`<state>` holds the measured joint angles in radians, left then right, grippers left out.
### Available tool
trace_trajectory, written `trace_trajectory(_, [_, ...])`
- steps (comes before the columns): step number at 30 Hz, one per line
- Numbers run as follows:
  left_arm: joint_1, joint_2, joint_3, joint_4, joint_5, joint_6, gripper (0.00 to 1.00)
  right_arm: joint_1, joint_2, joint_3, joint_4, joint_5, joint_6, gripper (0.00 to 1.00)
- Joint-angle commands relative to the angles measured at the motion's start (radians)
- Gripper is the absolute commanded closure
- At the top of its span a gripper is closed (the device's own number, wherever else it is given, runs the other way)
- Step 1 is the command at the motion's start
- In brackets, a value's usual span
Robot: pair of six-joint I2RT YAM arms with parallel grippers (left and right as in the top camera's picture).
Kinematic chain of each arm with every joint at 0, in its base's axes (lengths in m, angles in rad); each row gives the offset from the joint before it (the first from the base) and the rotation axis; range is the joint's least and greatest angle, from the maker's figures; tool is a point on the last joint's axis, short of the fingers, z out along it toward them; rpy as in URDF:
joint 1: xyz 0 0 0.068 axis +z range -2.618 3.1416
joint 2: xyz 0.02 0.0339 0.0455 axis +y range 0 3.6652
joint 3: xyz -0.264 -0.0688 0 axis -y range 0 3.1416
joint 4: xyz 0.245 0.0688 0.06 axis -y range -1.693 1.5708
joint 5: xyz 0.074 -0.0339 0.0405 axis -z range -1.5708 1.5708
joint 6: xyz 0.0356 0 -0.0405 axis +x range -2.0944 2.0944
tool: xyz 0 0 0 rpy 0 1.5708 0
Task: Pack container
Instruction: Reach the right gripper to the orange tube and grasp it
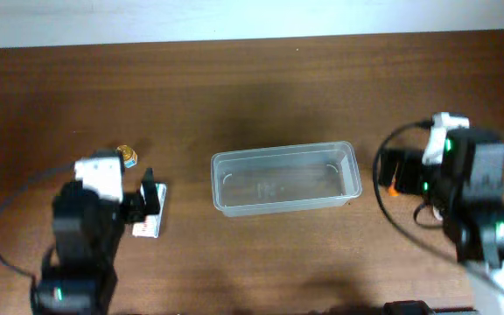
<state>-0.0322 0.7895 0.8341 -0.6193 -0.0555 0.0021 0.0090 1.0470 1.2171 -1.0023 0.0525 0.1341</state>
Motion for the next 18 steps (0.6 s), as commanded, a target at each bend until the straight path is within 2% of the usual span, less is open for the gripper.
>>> trace_trajectory(1, [0.003, 0.198, 0.15, -0.154, 0.004, -0.006, 0.01, -0.01, 0.149, 0.138, -0.103, 0.016, -0.006, 0.02])
trace_trajectory(6, [0.003, 0.371, 0.172, -0.24, 0.016, -0.011, 0.01, -0.144, 0.302, 0.148, -0.15, -0.054, 0.039, 0.02])
trace_trajectory(10, [0.003, 0.401, 0.172, -0.246, 0.016, -0.011, 0.01, -0.241, 0.397, 0.148, -0.18, -0.136, 0.008, 0.02])
trace_trajectory(18, [0.003, 0.401, 0.172, -0.247, 0.015, -0.011, 0.01, -0.247, 0.598, 0.142, -0.186, -0.131, 0.005, 0.01])
